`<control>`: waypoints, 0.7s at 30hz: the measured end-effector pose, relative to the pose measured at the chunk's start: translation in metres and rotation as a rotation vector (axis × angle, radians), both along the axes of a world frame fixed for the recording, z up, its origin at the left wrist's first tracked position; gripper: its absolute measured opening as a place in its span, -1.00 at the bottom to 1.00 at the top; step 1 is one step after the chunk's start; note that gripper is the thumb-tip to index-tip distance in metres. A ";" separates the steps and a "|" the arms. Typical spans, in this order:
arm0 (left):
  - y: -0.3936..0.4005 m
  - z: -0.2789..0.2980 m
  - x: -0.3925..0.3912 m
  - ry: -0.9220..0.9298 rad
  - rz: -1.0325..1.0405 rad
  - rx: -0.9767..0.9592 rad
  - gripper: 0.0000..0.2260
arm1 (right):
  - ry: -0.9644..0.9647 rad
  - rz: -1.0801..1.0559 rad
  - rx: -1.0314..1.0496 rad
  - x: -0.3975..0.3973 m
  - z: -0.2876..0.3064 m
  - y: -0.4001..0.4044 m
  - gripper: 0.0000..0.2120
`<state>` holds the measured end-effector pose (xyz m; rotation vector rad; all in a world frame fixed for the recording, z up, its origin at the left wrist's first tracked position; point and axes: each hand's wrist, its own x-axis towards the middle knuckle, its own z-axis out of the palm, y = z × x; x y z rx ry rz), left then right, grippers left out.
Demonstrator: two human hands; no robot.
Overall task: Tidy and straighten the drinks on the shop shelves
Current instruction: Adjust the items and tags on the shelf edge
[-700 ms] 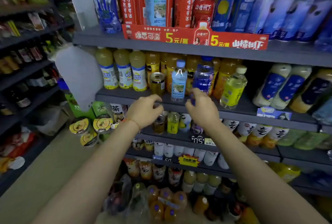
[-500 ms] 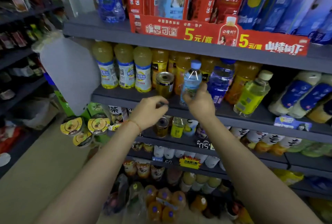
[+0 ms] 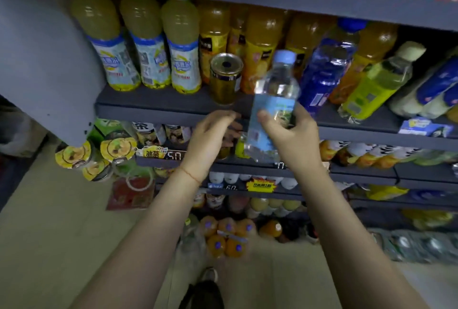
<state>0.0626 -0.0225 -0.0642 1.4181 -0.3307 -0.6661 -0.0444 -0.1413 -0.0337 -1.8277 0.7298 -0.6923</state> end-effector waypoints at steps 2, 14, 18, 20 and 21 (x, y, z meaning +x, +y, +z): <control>-0.009 0.000 -0.021 0.185 -0.087 -0.114 -0.73 | 0.099 0.061 -0.010 -0.016 -0.006 0.003 -0.72; -0.085 -0.005 -0.257 0.509 -0.225 -0.096 -0.54 | 0.175 0.111 0.100 -0.265 -0.030 -0.062 -0.51; -0.146 -0.001 -0.365 0.487 -0.252 -0.031 -0.54 | 0.193 0.076 0.102 -0.389 -0.032 -0.116 -0.68; -0.182 0.008 -0.417 0.454 -0.291 -0.012 -0.55 | 0.167 0.058 0.114 -0.446 -0.026 -0.146 -0.77; -0.200 0.013 -0.440 0.431 -0.323 -0.003 -0.55 | 0.155 0.052 0.125 -0.470 -0.022 -0.160 -0.82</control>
